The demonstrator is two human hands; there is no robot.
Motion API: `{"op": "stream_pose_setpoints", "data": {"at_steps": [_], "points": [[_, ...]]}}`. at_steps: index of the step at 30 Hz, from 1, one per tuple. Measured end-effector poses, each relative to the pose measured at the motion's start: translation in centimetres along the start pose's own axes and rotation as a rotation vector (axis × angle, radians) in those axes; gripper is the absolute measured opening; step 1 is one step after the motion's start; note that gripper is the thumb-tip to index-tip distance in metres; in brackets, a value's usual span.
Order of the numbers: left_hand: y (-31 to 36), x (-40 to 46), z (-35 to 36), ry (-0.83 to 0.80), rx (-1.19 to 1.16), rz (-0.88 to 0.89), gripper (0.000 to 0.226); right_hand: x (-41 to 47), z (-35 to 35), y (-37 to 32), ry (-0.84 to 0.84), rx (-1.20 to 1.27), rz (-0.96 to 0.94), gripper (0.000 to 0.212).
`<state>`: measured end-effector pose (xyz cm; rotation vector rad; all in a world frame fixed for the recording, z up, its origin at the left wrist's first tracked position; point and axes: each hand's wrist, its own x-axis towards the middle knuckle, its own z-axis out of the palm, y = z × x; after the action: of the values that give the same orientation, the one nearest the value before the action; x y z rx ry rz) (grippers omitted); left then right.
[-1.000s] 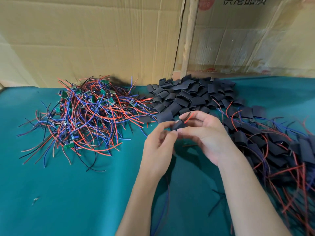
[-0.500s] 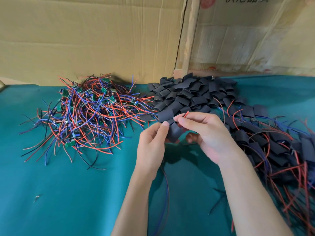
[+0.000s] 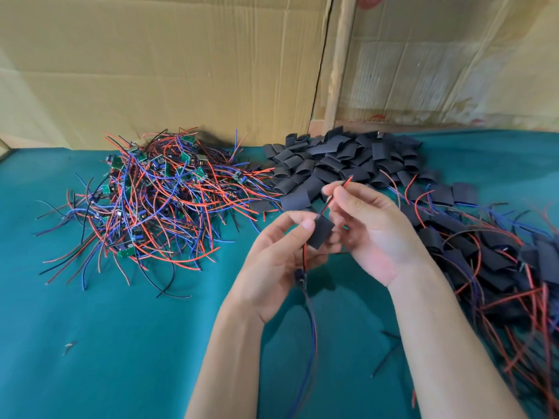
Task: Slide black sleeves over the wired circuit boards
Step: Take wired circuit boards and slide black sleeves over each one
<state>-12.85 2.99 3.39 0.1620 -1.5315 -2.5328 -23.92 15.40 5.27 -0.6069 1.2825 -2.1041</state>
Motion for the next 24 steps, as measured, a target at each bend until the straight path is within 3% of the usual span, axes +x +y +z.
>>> {"op": "stream_pose_setpoints", "data": {"at_steps": [8,19,24], "points": [[-0.22,0.07,0.37,0.007,-0.070,-0.108,0.035,-0.20,-0.66,-0.65,0.023,0.209,-0.118,0.014],[-0.81,0.38,0.34,0.017,-0.071,-0.108,0.031,-0.06,-0.68,-0.89,0.162,0.307,-0.120,0.014],[-0.59,0.05,0.27,-0.106,-0.094,-0.141,0.029,0.15,-0.43,-0.70,0.173,0.264,-0.112,0.013]]}}
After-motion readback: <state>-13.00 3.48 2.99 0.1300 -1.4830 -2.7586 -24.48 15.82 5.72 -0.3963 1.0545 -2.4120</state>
